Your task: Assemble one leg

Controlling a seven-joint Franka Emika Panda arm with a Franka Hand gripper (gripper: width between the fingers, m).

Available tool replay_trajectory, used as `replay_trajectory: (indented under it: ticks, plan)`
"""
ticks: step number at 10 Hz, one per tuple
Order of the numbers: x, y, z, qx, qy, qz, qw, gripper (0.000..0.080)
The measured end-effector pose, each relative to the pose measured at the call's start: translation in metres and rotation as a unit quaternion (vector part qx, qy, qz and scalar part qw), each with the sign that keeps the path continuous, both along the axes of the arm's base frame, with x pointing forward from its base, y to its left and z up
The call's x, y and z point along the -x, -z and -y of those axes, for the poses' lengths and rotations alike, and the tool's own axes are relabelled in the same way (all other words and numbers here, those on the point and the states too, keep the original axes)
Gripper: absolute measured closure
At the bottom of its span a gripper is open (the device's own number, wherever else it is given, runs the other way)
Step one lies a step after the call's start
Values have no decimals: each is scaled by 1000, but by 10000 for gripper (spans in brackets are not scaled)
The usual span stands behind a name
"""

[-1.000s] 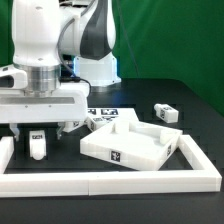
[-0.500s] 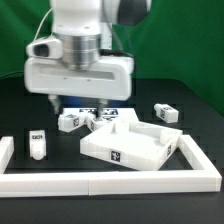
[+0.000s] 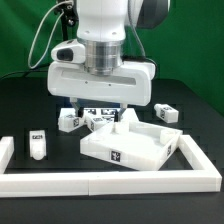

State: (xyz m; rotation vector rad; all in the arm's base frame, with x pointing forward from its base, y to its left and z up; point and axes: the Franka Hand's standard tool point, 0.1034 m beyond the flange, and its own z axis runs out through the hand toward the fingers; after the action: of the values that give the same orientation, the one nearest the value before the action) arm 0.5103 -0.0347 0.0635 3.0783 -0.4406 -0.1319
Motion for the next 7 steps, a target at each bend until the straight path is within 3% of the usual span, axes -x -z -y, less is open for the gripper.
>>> replay_trajectory:
  ticks: [2,3,5,7]
  plan:
    - [20,19,-1,2,62,8,998,150]
    - [39,34,-5,4,70,9,998,150]
    - [31,47,-9,9,72,21,997,150]
    - [37,55,-11,10,69,21,997,150]
